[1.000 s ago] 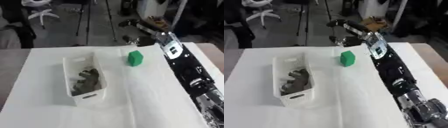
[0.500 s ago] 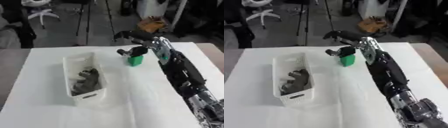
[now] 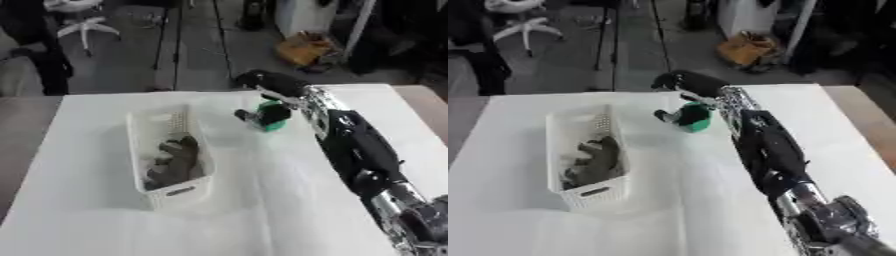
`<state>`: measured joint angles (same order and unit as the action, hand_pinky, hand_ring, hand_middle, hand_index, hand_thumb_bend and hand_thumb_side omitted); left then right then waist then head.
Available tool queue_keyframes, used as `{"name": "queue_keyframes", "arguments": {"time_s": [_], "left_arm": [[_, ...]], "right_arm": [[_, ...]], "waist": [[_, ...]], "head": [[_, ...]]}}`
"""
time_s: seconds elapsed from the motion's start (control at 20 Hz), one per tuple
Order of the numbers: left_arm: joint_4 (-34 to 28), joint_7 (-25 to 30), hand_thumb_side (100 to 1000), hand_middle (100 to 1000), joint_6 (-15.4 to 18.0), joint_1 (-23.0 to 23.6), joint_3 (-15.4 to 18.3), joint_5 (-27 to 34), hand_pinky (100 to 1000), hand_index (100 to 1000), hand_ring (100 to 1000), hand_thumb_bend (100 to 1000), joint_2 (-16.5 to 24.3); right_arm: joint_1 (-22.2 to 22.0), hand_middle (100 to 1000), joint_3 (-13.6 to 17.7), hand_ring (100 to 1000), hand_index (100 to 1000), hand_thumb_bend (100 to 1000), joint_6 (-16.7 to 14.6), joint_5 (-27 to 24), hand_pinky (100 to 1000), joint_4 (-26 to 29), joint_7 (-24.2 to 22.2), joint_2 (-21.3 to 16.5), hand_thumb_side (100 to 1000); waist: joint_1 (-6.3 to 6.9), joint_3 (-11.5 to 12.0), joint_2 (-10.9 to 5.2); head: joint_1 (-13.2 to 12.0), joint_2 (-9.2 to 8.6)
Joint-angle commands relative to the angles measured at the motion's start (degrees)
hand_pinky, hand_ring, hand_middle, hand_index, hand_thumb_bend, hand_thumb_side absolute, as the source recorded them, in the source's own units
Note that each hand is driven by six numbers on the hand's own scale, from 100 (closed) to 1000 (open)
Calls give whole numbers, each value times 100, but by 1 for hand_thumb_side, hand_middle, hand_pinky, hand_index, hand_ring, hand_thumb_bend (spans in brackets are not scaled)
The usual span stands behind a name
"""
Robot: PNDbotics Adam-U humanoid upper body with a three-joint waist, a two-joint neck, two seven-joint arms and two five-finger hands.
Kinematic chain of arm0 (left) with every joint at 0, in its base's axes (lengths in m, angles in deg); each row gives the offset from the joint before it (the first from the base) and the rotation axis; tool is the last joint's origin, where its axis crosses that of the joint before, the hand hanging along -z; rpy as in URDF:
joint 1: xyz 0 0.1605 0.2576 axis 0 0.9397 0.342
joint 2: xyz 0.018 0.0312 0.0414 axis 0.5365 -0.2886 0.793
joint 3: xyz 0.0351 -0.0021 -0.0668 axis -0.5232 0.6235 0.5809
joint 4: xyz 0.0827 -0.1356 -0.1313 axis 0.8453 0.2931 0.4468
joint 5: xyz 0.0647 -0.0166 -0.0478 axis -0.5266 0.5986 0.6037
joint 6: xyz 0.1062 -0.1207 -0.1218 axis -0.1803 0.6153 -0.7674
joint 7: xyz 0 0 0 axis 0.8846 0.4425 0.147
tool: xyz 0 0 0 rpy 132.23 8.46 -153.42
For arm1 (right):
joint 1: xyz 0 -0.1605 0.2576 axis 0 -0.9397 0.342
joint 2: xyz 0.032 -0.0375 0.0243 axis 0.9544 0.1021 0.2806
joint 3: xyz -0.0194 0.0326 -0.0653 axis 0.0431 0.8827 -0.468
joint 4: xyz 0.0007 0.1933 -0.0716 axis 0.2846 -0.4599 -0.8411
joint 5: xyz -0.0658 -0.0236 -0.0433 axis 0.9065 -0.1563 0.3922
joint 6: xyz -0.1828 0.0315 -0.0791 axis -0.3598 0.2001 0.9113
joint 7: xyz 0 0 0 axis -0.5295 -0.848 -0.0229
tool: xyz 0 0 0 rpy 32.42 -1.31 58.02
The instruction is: Pick up objects on the table and place them in the box.
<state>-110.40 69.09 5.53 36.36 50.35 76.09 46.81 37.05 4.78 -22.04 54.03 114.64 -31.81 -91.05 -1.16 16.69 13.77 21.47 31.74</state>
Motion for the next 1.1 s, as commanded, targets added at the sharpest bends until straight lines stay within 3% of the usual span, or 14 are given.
{"name": "queue_keyframes", "arguments": {"time_s": [0.05, 0.45, 1.1], "left_arm": [[-67, 11, 1000, 911, 7, -61, 5, -3, 429, 884, 866, 488, 139], [-66, 5, 1000, 911, 6, -60, 9, -5, 429, 884, 866, 489, 140], [-66, 9, 1000, 910, 7, -66, 5, -7, 428, 884, 866, 490, 146]], "right_arm": [[140, 924, 72, 947, 949, 431, 151, 266, 1000, 9, 291, -112, 768], [111, 923, 97, 947, 951, 440, 835, 849, 1000, -111, 940, -105, 764], [93, 925, 195, 942, 955, 365, 1164, 1127, 996, -693, 941, -120, 844]], "waist": [[108, 7, -158], [113, -8, -160], [118, 32, -154]], "head": [[21, 34], [24, 19], [34, -35]]}}
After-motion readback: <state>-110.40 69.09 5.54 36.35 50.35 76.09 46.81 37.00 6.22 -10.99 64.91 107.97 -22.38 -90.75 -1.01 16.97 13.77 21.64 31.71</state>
